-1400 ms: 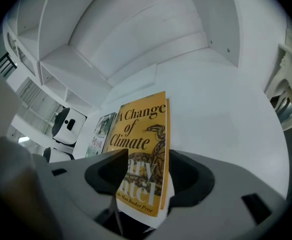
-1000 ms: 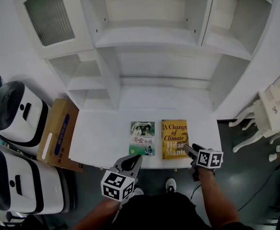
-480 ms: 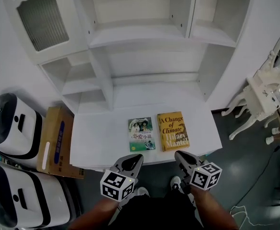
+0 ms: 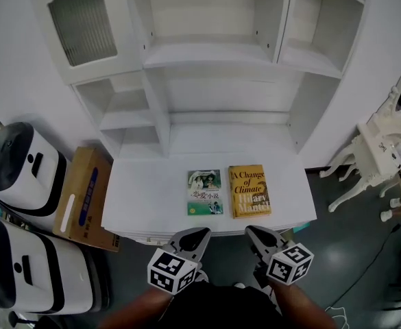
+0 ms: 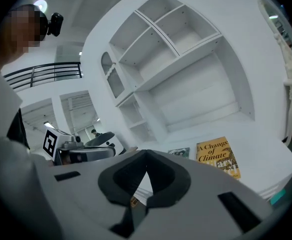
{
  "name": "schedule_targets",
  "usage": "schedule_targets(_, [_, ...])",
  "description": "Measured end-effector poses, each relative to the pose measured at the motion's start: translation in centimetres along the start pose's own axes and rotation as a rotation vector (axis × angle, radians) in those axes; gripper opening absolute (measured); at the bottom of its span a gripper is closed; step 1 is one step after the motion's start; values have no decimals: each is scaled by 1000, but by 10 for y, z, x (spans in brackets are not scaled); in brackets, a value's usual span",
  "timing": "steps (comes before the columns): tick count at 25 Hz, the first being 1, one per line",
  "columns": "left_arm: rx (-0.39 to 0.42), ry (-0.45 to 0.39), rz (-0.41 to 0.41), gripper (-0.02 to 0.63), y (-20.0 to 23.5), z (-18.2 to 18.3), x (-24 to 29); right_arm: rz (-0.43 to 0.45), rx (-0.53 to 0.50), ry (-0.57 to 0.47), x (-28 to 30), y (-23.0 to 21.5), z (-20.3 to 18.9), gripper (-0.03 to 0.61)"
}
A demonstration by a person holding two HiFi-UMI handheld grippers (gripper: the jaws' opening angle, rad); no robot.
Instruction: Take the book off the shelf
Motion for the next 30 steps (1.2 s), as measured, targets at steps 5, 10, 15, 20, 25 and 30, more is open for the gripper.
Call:
schedule_targets(5, [-18, -15, 51, 11, -27, 6, 0, 25, -43, 26, -26, -5, 0, 28])
schedule_targets(10, [-28, -21, 104, 11, -61, 9, -2, 58, -68, 40, -57, -13, 0, 28])
schedule_targets(15, [-34, 0, 138, 11, -99, 4, -1, 97, -36, 41, -85, -26, -3, 28])
schedule_targets(20, [-34, -4, 181, 11, -134, -2, -5, 123, -45, 66, -106, -37, -15, 28])
schedule_targets(25, [-35, 8, 229, 11, -143, -3, -20, 126, -46, 87, -113, -38, -17, 28])
schedule_targets(30, [-33, 4, 222, 11, -140, -4, -25, 132, -99, 75, -111, -24, -15, 28])
Point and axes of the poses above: the fingertips, and each gripper's own axes: x forward along the fingers, y to its left, z out of its top, the point moved 10 cm from there along -x, backward along the fingers, and after that the axes turned 9 degrees about x, right-handed, at the moved point
